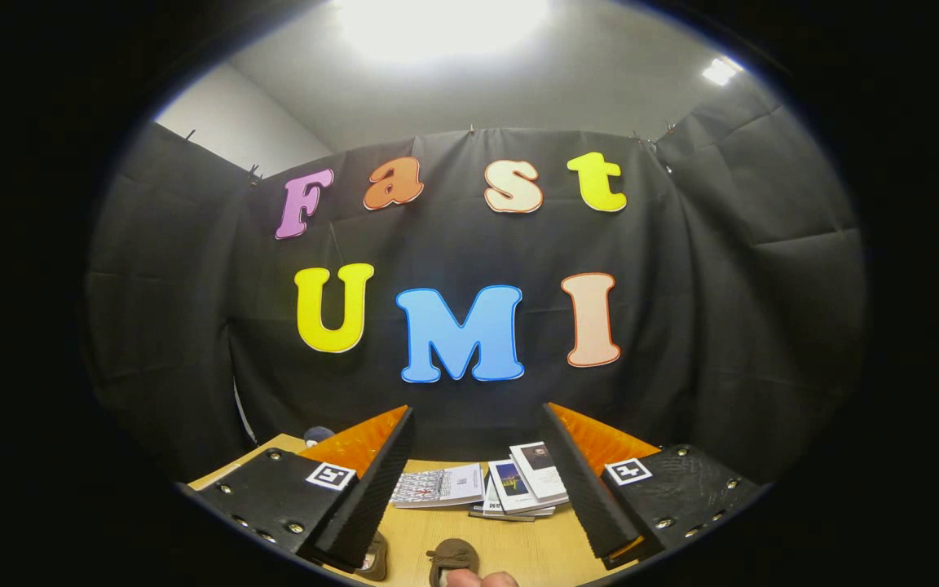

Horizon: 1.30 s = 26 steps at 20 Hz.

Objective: Open the storage box then place both shoes into the box .Put the left shoe in first, then the right shoe, with the right side of both shoes facing outward in a uniform manner.

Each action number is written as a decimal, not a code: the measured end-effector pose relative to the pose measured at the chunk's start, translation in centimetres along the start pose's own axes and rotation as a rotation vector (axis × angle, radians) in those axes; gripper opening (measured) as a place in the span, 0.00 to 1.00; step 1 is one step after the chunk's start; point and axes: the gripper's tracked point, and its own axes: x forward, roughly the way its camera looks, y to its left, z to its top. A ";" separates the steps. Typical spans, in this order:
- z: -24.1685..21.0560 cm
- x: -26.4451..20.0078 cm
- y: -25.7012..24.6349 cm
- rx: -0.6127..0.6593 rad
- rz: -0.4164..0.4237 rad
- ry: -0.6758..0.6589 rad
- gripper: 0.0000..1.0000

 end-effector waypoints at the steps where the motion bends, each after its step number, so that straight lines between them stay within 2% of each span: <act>1: -0.6 0.1 0.5 0.003 0.013 0.006 0.96; 4: -2.9 0.8 2.6 0.042 0.082 0.039 0.96; 8: -8.3 1.6 6.8 0.155 0.234 0.148 0.96; 13: -16.8 1.9 12.7 0.325 0.426 0.344 0.96; 18: -24.2 0.9 18.5 0.496 0.576 0.541 0.96; 24: -32.3 -0.9 25.8 0.704 0.731 0.796 0.96; 26: -34.8 -1.3 27.8 0.750 0.753 0.869 0.96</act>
